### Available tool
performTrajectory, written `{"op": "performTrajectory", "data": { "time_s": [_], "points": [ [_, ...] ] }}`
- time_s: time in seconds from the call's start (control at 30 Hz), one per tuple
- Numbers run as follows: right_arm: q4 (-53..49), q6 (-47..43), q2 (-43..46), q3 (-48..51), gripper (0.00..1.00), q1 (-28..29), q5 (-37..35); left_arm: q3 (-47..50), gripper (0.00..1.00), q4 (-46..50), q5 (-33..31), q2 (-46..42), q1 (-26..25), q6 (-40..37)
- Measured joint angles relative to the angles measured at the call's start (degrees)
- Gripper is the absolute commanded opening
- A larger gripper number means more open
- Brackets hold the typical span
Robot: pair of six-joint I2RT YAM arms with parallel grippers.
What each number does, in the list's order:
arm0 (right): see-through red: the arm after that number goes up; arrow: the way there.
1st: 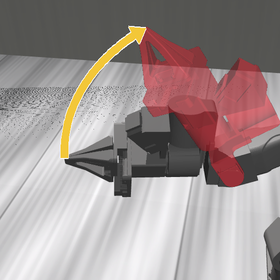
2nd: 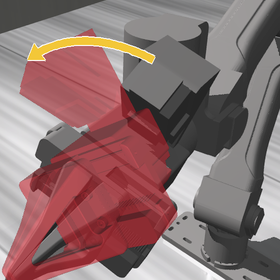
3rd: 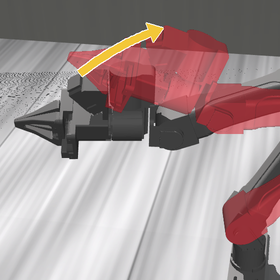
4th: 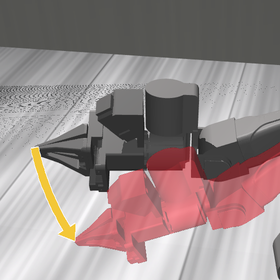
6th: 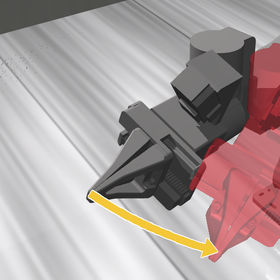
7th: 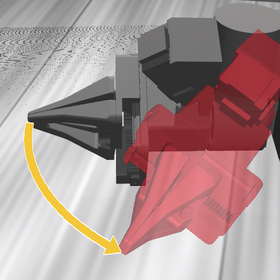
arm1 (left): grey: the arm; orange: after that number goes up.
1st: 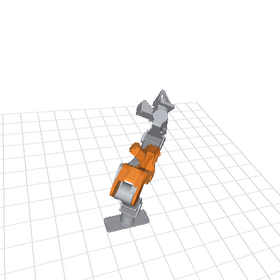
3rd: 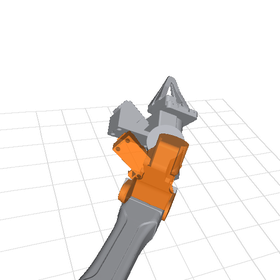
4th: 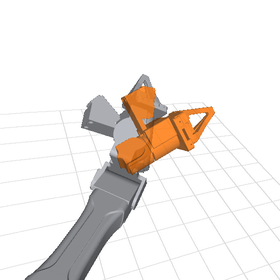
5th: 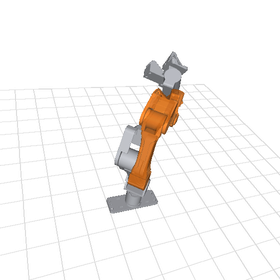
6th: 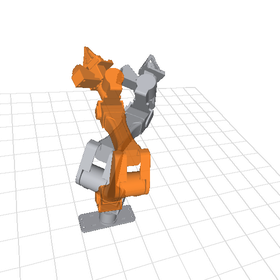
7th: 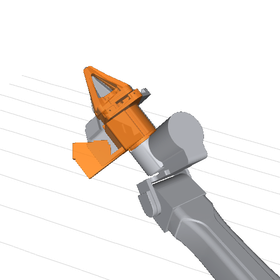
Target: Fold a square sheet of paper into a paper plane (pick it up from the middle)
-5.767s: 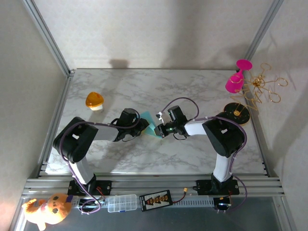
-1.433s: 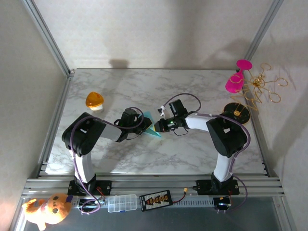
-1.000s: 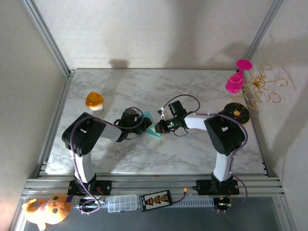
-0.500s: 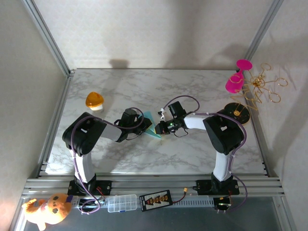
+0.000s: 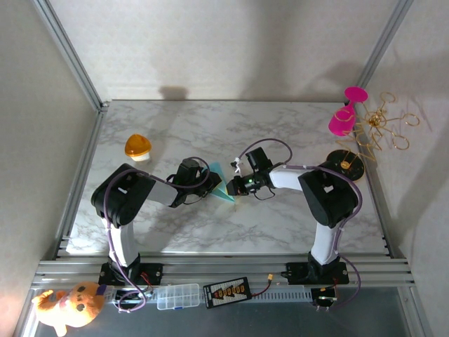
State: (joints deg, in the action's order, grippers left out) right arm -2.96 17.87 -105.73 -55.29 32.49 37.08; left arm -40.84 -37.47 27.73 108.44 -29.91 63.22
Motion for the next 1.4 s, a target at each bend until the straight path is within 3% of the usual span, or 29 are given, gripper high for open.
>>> {"op": "performTrajectory", "data": {
  "time_s": [0.2, 1.4],
  "points": [
    [1.7, 0.85, 3.52, 0.44, 0.13, -0.2, -1.49, 0.0, 0.15, -0.02, 0.17, 0.0, 0.0, 0.0],
    [-0.98, 0.81, -3.48, -0.98, 0.13, 1.11, 1.55, 0.0, 0.25, -1.36, 2.19, 0.0, 0.0, -0.02]
  ]
}}
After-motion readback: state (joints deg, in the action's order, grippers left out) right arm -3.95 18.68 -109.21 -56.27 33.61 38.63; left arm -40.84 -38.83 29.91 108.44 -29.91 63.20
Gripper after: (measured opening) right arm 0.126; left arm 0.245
